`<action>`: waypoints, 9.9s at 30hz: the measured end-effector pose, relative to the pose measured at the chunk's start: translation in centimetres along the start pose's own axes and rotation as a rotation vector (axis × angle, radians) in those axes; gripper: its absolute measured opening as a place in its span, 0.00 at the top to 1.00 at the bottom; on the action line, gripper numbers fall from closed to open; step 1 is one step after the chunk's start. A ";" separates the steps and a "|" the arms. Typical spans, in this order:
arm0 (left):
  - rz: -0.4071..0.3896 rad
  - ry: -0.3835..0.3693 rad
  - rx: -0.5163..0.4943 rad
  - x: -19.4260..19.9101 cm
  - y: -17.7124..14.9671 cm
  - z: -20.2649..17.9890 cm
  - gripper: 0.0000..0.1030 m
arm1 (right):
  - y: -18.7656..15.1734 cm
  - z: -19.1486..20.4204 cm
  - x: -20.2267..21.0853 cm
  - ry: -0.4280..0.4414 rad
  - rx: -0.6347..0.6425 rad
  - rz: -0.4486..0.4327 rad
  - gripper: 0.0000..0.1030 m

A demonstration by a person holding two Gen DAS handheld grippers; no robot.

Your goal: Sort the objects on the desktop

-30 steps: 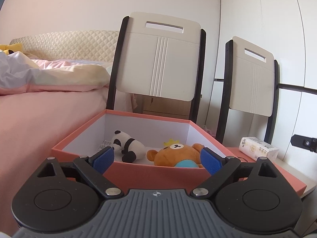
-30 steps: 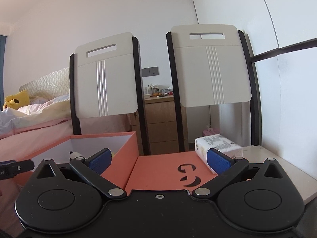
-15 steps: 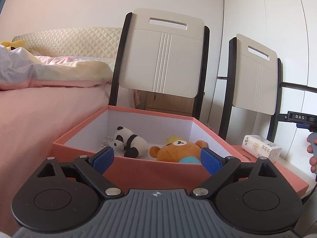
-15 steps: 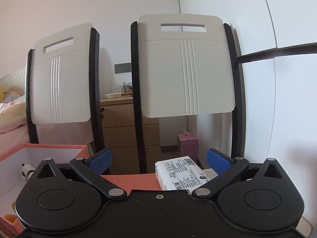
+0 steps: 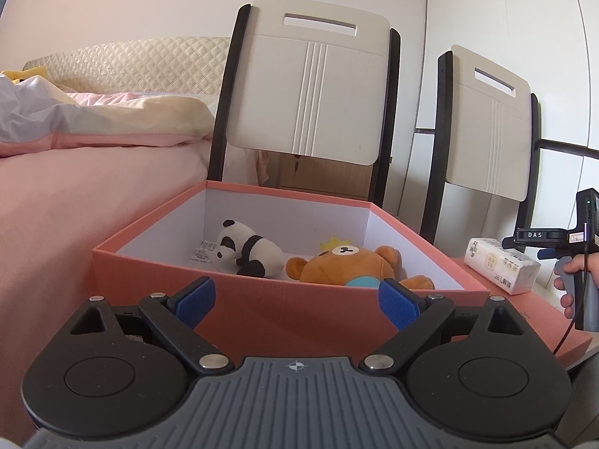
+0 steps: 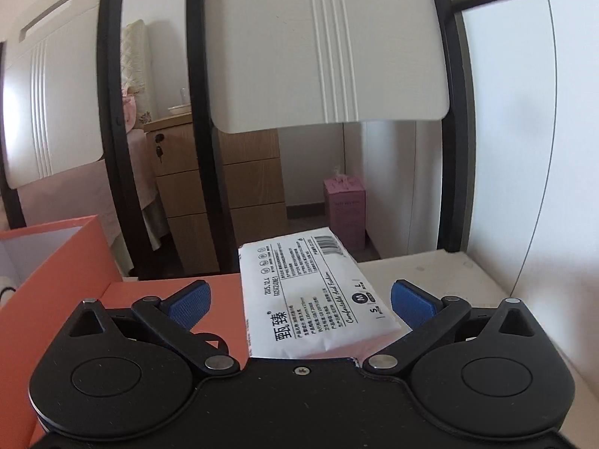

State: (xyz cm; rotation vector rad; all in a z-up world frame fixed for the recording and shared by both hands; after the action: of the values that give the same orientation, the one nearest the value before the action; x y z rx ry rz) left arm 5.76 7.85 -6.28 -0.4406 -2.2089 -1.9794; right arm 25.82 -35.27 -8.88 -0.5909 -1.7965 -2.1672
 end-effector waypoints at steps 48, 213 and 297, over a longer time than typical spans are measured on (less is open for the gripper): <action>-0.013 0.005 0.020 0.4 0.1 0.6 0.07 | 0.1 1.1 2.7 0.136 -0.157 -0.122 0.06; 0.051 0.034 -0.089 0.7 -1.0 1.9 0.06 | -2.6 8.7 -6.8 0.041 0.157 0.244 0.00; 0.073 0.023 -0.088 -0.2 -1.2 1.7 0.05 | -2.7 8.7 -6.7 0.039 0.156 0.244 0.00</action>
State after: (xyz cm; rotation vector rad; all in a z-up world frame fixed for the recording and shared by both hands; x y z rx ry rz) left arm 5.76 9.42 -7.67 -0.4999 -2.0681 -2.0387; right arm 31.80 -26.56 -13.03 -0.6864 -1.7518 -1.8485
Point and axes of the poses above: each gripper's, at about its wrist camera, not at the fingertips, and x roughly against the way its jaws point, z to its left, y to its top, the point moved 3 cm from there along -x, roughly the way its jaws point
